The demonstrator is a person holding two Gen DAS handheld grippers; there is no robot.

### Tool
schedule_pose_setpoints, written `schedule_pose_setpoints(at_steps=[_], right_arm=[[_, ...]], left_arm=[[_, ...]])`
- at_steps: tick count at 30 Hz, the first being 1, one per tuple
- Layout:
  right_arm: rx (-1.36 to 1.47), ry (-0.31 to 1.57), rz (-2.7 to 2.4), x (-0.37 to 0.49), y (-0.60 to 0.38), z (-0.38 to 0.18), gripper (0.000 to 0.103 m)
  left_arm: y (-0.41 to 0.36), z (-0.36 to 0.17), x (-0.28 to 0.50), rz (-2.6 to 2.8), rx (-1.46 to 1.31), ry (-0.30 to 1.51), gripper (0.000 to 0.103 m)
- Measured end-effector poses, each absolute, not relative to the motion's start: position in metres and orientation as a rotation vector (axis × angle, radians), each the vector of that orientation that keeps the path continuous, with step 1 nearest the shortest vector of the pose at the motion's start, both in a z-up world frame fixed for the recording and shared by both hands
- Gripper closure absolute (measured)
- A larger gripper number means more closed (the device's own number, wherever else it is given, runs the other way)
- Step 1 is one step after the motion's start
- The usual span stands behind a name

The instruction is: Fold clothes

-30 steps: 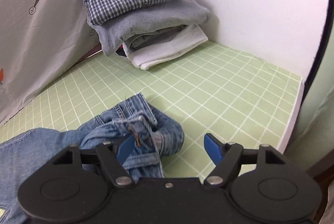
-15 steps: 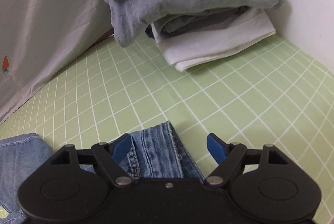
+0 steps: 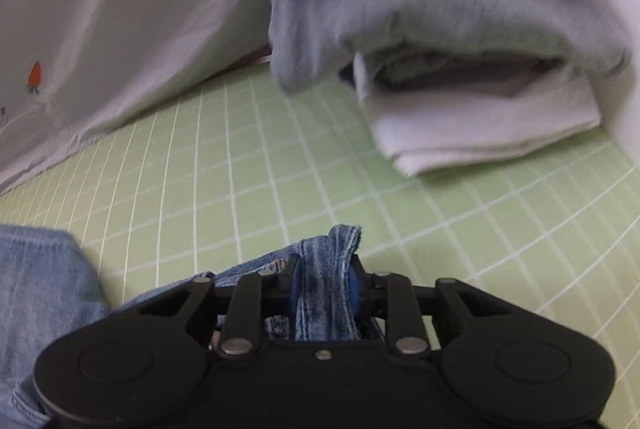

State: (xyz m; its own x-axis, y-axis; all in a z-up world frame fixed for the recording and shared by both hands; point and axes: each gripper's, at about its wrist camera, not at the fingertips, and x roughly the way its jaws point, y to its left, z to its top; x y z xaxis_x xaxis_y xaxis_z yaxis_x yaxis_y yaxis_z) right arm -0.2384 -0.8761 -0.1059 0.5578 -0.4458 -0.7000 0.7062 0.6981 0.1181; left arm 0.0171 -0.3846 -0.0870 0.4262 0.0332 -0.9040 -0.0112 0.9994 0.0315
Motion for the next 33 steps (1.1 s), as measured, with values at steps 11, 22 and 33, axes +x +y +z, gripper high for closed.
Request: schedule_pose_setpoints(at_steps=[11,22,33], right_arm=[[0.555,0.569,-0.925,-0.277,-0.902,-0.083,0.036],[0.693,0.618,-0.943,-0.371,-0.801,-0.103,0.022],[0.658,0.734,-0.749,-0.366,-0.719,-0.124,0.006]], left_arm=[[-0.359,-0.080,-0.001,0.039,-0.026,1.118,0.013],[-0.307,-0.076,-0.051,0.019,-0.052,1.128,0.013],[-0.259,-0.066,-0.099,0.017,-0.024,1.154,0.012]])
